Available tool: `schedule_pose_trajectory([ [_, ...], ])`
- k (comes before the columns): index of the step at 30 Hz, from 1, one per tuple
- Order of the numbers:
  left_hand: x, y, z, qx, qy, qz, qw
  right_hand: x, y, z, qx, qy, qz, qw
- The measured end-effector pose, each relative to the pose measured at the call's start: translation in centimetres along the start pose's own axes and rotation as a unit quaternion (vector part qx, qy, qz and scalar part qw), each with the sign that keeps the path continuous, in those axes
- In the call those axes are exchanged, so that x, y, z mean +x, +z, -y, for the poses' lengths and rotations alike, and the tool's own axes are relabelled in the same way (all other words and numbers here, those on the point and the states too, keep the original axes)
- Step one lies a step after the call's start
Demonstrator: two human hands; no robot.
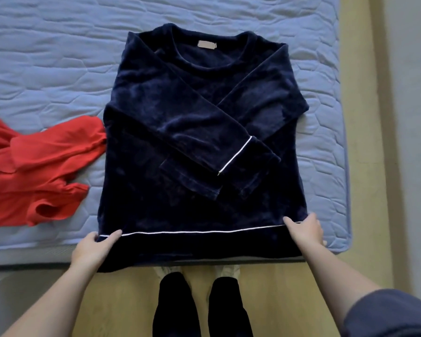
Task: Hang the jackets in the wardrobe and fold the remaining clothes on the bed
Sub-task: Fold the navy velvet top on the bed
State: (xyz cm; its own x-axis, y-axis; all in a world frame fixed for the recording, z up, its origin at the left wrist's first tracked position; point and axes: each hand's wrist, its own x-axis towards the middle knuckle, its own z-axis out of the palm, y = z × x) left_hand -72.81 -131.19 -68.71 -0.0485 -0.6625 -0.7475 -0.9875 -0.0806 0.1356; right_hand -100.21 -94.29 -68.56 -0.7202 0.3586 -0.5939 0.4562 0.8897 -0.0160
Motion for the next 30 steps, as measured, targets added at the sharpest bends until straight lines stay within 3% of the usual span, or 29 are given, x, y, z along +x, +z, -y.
schedule_pose_trajectory([
  [2, -0.3, -0.1, 0.0, -0.048, 0.026, 0.036, 0.998, 0.7, -0.5, -0.5, 0.000, -0.009, 0.033, 0.999],
  [6, -1.4, 0.3, 1.0, -0.081, 0.070, 0.078, 0.991, 0.7, -1.8, -2.1, 0.132, -0.063, 0.119, 0.982],
  [11, -2.4, -0.3, 2.7, -0.091, 0.005, 0.042, 0.995, -0.2, -3.9, -4.4, 0.090, -0.100, 0.126, 0.983],
  [15, -5.5, -2.7, 4.2, -0.108, -0.044, 0.051, 0.992, -2.1, -6.5, -6.1, 0.080, -0.061, 0.106, 0.989],
  [18, -8.6, -4.6, 5.8, -0.092, -0.085, 0.067, 0.990, -4.6, -8.5, -8.3, 0.089, 0.001, 0.156, 0.984],
  [22, -13.6, -8.4, 7.5, -0.109, -0.198, 0.162, 0.961, -8.7, -11.5, -11.1, 0.078, 0.109, 0.211, 0.968],
  [26, -14.4, -12.3, 3.0, -0.223, -0.207, 0.205, 0.930, -9.5, -15.0, -6.2, 0.196, 0.100, 0.211, 0.953],
  [30, -12.2, -15.6, -8.8, -0.394, -0.117, 0.170, 0.895, -7.1, -19.4, 4.6, 0.381, 0.071, 0.191, 0.902],
])
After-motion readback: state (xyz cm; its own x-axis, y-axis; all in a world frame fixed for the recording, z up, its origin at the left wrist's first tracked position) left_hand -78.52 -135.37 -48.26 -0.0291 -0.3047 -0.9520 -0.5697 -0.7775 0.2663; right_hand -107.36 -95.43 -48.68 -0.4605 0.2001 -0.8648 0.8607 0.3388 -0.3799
